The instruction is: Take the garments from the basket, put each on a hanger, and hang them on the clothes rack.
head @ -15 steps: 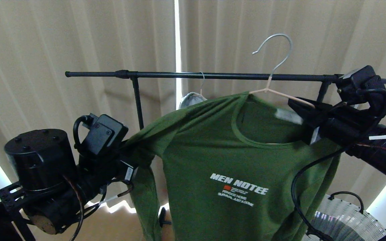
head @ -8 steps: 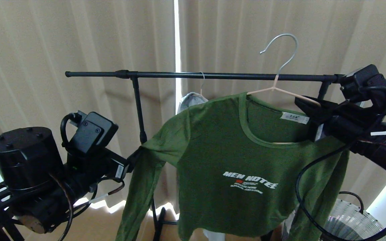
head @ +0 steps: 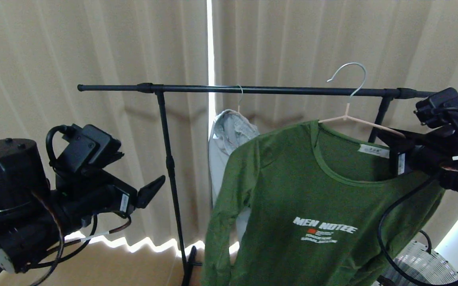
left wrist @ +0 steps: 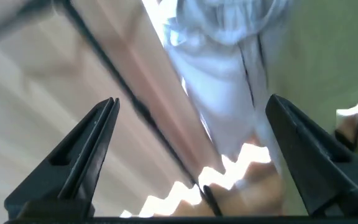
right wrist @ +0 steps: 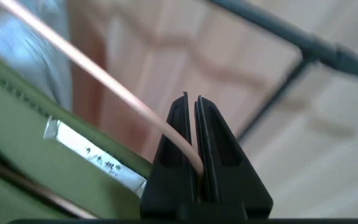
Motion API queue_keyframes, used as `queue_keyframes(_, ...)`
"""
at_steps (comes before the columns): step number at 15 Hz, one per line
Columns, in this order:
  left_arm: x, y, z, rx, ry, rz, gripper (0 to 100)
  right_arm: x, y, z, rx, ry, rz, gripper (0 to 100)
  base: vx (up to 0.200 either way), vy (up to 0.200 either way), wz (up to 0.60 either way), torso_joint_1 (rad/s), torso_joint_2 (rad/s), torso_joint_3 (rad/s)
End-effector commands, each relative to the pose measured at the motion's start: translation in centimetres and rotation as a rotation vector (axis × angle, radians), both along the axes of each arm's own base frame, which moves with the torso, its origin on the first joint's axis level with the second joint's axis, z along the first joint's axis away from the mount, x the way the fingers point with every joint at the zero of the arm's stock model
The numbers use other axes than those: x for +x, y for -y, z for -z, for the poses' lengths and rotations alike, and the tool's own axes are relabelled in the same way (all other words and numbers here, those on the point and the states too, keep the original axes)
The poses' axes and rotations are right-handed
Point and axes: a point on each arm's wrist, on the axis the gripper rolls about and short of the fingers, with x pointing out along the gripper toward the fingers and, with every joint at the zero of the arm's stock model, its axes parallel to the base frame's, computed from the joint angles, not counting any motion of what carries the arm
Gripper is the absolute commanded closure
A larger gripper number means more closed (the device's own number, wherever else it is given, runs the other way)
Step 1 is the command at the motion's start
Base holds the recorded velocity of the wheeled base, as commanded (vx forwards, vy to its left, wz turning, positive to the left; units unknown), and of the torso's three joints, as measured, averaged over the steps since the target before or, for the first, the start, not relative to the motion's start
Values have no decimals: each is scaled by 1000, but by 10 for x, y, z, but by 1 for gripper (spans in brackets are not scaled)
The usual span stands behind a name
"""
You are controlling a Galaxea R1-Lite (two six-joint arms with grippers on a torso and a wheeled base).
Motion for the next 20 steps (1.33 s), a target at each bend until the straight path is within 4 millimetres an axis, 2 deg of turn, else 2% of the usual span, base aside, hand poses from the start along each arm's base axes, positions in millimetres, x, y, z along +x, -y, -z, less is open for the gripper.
queue_keyframes(1,4,-8,-28,-99,6,-53,0,-12,9,-11,5,33,33,100,0,0,0,0,0,0)
queue_keyframes(2,9,-5,-34,-193,-30,-73,0,-21,14,-13,-3,11,82,100,0,0,0,0,0,0)
queue_keyframes(4,15,-3,-25,-218,-29,-61,0,-25,16,-14,-6,8,110,100,0,0,0,0,0,0)
queue_keyframes(6,13,-3,-3,-230,6,-42,0,-30,21,-15,-21,-14,161,100,0,0,0,0,0,0)
queue_keyframes(8,13,-7,10,-249,11,-56,0,-33,31,-18,-59,-25,230,100,0,0,0,0,0,0)
queue_keyframes(12,15,-8,3,-274,27,-11,0,-39,47,-20,-90,-21,316,100,0,0,0,0,0,0)
queue_keyframes(13,15,-6,2,-274,26,6,0,-41,58,-17,-97,-33,401,100,0,0,0,0,0,0)
queue_keyframes(16,10,-3,2,-268,29,31,0,-43,68,-14,-107,-62,506,100,0,0,0,0,0,0)
queue_keyframes(20,2,1,11,-249,30,58,0,-44,71,-14,-119,-80,581,100,0,0,0,0,0,0)
